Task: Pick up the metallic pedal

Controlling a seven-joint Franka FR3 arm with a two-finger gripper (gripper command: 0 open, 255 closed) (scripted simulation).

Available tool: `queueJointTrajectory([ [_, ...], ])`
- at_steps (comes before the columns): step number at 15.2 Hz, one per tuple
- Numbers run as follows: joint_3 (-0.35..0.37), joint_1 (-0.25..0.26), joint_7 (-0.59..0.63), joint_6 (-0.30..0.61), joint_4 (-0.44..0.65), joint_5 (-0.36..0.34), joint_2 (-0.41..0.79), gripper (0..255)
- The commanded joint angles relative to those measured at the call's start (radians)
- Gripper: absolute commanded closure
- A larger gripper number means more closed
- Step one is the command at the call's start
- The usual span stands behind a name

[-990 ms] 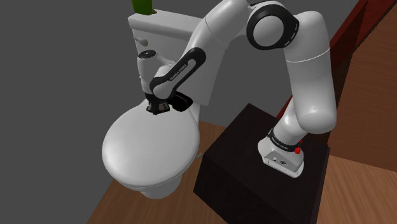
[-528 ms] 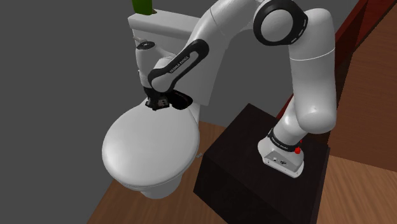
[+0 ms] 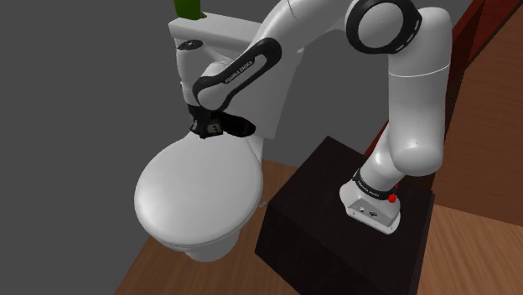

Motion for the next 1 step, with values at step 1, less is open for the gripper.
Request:
queueJointTrajectory([
  [1, 0.001, 0.0, 0.0, -0.007, 0.002, 0.001, -0.005, 255],
])
